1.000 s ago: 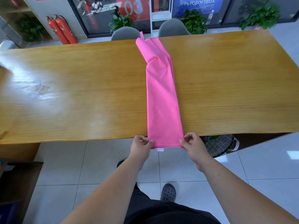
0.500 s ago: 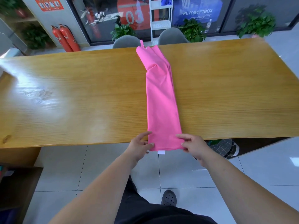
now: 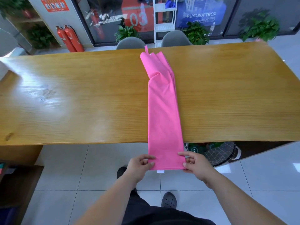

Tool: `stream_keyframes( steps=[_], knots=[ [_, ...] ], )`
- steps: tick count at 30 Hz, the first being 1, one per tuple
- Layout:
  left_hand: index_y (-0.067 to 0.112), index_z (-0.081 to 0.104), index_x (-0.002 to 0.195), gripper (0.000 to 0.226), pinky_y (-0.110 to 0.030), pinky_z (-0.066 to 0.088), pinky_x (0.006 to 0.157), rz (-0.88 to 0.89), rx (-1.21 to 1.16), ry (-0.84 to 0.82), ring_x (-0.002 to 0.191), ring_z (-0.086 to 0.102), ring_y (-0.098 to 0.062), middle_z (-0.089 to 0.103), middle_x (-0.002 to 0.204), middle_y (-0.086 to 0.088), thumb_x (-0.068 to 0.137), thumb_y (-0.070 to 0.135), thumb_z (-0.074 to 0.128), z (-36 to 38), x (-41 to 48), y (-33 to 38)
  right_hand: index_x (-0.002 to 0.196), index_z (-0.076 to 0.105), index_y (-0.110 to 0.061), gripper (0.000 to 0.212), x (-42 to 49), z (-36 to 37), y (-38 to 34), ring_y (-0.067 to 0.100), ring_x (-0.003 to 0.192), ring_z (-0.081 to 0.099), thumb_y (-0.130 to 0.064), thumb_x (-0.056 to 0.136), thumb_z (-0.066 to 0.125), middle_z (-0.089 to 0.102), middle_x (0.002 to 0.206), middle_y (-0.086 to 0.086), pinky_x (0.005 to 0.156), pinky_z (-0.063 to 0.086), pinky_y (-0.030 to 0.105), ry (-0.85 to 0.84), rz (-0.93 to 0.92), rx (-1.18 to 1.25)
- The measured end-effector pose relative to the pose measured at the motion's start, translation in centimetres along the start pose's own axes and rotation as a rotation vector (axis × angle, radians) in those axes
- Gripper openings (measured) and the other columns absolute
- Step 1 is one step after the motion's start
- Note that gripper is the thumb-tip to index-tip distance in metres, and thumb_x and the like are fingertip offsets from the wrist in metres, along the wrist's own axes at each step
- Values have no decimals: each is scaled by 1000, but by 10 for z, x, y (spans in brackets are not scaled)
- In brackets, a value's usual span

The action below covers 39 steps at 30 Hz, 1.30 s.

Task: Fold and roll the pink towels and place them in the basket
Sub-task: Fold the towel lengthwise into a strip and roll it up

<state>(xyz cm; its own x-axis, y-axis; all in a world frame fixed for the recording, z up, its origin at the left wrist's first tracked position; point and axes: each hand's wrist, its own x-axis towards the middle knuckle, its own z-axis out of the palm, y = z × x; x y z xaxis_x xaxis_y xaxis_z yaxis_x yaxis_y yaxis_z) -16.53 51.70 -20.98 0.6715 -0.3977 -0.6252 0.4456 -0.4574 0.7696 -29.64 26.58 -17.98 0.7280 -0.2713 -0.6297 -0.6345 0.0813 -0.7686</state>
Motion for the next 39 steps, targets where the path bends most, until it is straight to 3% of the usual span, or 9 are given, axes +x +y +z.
stream_keyframes(
  steps=[3,9,12,15,19,23,30,35,39],
  knots=[
    [33,82,100,29,-30,47,76,-5,31,-37,82,61,-18,70,88,-13,92,6,78,-2,-6,-15,121,73,-29,47,-2,2,16,28,103,73,10,98,61,70,111,22,84,64,32,-7,16,-49],
    [45,77,101,40,-30,51,68,-34,423,-97,68,57,-14,65,80,13,90,8,66,-7,-15,-37,119,69,-35,46,-1,11,45,20,90,72,3,96,61,72,106,6,70,56,22,-36,62,-343],
    [42,71,120,39,-33,58,89,14,875,-270,99,71,-15,72,109,13,93,19,56,-13,-17,-25,123,69,-43,41,4,10,46,16,91,69,-13,102,51,71,116,-4,72,55,28,-12,23,-786],
    [40,61,137,43,-35,47,104,295,1176,-50,128,54,-16,59,135,12,99,22,55,-14,-6,10,127,69,-39,40,13,8,16,18,101,62,-16,102,48,63,118,-8,78,52,36,193,-193,-1122],
    [37,36,157,66,-41,34,119,577,1236,162,149,29,-26,33,165,8,97,27,61,-8,14,62,155,46,-30,55,36,15,-38,23,141,39,-29,101,58,43,155,-5,107,45,40,272,-512,-1225],
    [31,3,168,89,-48,12,130,464,1418,12,162,0,-31,2,177,3,101,39,60,1,26,84,169,3,-28,79,48,23,-56,31,162,-4,-58,107,40,-1,177,1,130,13,52,110,-372,-1386],
    [28,34,160,62,-38,29,116,668,1419,159,136,39,-24,53,148,6,102,42,52,1,27,73,147,55,-27,56,48,30,-48,24,133,45,-54,104,32,60,135,-4,122,27,44,296,-609,-1460],
    [28,6,168,82,-47,12,130,531,1411,84,162,-2,-31,3,176,0,104,45,54,-6,37,84,167,16,-31,71,61,18,-56,31,160,10,-61,106,35,15,175,1,129,17,50,213,-495,-1365],
    [25,13,168,77,-42,18,128,537,1451,75,156,19,-28,24,172,5,104,48,52,-12,39,78,167,20,-31,70,61,17,-44,32,158,15,-62,105,30,21,174,0,130,14,52,216,-453,-1400]
  ],
)
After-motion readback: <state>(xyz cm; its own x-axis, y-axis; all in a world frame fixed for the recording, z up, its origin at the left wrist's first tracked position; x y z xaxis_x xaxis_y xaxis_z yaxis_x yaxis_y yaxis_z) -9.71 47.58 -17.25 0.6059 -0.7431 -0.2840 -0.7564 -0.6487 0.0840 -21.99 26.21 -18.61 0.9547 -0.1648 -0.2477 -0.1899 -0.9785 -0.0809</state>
